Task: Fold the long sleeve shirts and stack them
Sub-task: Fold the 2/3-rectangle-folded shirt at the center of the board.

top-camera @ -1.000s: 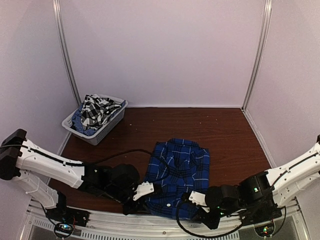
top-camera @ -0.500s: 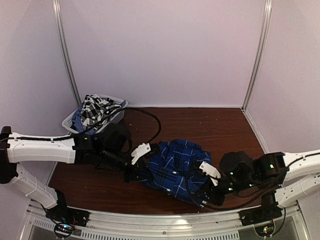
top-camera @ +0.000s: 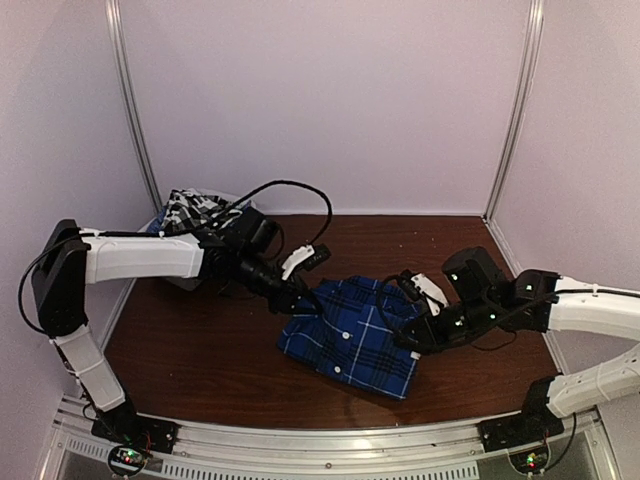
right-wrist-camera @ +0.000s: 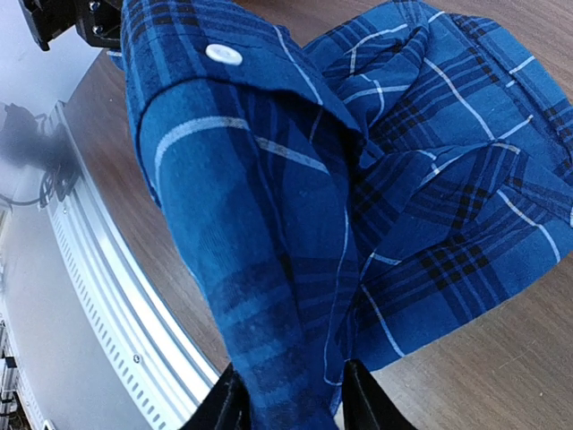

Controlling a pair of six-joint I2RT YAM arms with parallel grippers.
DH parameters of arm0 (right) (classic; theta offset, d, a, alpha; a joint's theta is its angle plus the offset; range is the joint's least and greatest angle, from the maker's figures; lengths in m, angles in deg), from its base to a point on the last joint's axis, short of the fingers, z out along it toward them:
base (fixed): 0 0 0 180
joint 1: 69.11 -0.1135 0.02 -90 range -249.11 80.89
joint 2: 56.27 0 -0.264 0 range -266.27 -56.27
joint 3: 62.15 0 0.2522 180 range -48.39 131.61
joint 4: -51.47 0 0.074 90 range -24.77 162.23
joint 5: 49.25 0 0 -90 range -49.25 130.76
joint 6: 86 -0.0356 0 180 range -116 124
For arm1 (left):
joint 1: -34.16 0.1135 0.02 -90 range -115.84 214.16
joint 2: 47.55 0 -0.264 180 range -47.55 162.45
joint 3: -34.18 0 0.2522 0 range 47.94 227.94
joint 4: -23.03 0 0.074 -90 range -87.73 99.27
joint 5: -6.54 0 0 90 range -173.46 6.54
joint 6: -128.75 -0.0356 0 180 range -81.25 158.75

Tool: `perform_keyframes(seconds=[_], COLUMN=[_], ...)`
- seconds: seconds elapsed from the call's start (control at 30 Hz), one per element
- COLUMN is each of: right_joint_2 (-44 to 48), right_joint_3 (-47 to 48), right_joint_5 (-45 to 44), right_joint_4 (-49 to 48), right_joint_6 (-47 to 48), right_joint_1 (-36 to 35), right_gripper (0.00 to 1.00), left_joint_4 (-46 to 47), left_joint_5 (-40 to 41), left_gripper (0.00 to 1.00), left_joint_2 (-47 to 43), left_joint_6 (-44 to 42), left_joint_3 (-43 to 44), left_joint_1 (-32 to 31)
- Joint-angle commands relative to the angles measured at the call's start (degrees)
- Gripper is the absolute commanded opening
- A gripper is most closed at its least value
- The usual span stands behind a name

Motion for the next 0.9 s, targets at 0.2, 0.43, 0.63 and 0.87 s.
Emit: perform_keyframes(seconds=[0.2,0.43,0.63,0.87], right_joint_2=[-3.31,-5.44,-9.62,-16.96], right_joint_3=[0.73,-0.77,-1.91,-0.97], right_joint_5=[8.67,14.45,17.17,16.74], right_joint_4=[-4.98,-11.78,-16.92,-22.01], right_joint_6=[2.58,1.2,-0.85,-2.03], right_joint_1=[11.48,21.04,26.93,30.33], right_gripper=[0.39,0.17,0.13,0.13], left_joint_4=[-3.48,-3.44,-0.14,5.56], left_joint_5=[-10.34,-13.84,-14.73,-11.08], left_gripper=[0.0,0.01,0.09,0.13], left_joint_2=[13.2,19.66,26.18,33.25], left_joint_6=[-4.97,-3.16,1.66,10.11], left_joint_3=[15.24,23.21,29.55,34.32], left_joint_1=[4.99,8.48,9.83,11.57])
